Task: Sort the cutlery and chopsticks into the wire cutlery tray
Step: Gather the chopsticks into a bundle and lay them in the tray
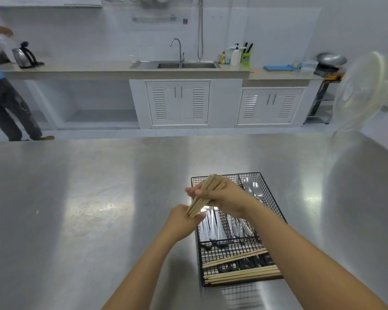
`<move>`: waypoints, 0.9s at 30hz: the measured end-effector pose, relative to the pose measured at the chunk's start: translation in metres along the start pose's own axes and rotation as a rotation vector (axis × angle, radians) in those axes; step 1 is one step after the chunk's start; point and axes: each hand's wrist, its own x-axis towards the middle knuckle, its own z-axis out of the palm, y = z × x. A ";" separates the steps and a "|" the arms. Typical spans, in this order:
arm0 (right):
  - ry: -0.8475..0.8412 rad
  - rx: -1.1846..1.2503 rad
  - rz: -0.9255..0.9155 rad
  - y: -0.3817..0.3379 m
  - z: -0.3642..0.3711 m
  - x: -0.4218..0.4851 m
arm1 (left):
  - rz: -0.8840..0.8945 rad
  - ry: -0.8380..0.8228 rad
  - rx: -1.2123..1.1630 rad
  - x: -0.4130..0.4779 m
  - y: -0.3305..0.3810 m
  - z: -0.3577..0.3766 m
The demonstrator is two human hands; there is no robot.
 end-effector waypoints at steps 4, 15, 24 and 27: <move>0.046 0.175 0.026 0.005 -0.057 -0.037 | 0.054 -0.234 0.115 -0.020 0.051 0.023; 0.183 0.089 0.253 0.064 -0.173 -0.125 | 0.094 -0.358 0.613 -0.036 0.080 0.115; 0.076 -0.199 0.335 0.075 -0.172 -0.125 | 0.138 -0.274 0.732 -0.044 0.059 0.130; 0.032 -0.314 0.327 0.073 -0.170 -0.121 | 0.139 -0.253 0.749 -0.045 0.057 0.131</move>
